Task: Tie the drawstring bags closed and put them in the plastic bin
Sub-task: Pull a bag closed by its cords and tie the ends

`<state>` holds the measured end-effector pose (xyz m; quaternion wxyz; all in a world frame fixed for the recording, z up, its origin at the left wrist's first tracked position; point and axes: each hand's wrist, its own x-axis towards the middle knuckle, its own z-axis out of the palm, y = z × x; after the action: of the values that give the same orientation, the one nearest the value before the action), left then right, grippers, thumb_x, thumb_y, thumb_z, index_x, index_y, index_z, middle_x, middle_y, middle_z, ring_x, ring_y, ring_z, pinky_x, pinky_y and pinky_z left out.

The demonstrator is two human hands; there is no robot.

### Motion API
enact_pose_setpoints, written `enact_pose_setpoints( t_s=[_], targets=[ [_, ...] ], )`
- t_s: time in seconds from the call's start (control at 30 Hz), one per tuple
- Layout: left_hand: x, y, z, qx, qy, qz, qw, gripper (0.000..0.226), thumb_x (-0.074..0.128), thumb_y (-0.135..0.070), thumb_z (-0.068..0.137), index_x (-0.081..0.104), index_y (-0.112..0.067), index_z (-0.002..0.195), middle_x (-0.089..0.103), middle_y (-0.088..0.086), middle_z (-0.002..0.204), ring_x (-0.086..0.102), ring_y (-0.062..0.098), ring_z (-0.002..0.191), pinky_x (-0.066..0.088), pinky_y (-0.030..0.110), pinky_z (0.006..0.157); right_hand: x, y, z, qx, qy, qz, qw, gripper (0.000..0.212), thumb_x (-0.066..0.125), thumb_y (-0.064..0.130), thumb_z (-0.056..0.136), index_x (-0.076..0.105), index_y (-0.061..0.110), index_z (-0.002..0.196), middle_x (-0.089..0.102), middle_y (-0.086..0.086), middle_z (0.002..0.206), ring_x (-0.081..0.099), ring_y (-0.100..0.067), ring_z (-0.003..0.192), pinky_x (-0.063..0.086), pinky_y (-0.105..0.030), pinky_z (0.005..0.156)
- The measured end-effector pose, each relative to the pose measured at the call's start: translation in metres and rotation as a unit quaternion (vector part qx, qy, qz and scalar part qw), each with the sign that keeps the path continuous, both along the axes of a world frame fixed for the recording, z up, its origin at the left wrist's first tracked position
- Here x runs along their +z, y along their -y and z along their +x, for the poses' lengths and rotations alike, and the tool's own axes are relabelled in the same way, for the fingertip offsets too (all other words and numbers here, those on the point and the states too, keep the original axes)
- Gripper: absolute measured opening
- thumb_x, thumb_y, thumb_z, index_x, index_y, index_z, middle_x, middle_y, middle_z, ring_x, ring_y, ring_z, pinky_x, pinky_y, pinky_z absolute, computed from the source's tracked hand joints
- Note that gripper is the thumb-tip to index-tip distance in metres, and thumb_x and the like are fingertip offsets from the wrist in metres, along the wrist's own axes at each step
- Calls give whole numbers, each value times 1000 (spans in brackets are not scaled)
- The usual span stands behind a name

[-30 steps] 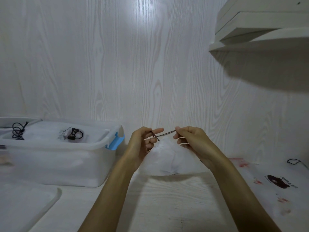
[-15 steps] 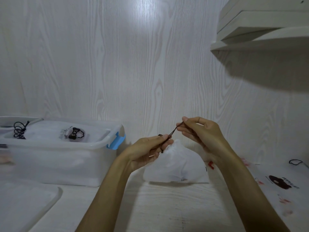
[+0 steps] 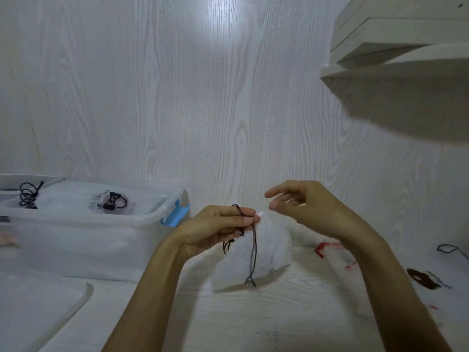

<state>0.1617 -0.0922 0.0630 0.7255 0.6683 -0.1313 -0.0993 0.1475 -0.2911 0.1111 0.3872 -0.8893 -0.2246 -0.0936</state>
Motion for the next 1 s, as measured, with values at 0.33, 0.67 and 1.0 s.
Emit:
enact_pose_setpoints(
  t_s=[0.33,0.67,1.0],
  targets=[
    [4,-9,-1,15,108,163,981,19,71,-2,79,76,-16,91,76,3,90,71,12,88,54,16,78,-36,-4,29,107,-49,-48,992,19,64,25,88,71,25,105,69,12,100,62,1,90,50,-16,82],
    [8,-5,-1,129,200,137,962,20,74,-2,77,74,-13,93,76,3,84,72,10,81,52,13,69,-37,-14,31,98,-120,91,984,11,61,15,88,69,22,83,65,5,81,61,-7,77,48,-16,68],
    [-18,6,16,258,245,144,923,7,78,-35,73,76,-39,78,75,-11,80,72,10,83,56,44,86,-44,-15,33,37,-208,190,959,32,51,39,94,72,14,94,68,0,77,57,-8,56,41,-19,56]
  ],
)
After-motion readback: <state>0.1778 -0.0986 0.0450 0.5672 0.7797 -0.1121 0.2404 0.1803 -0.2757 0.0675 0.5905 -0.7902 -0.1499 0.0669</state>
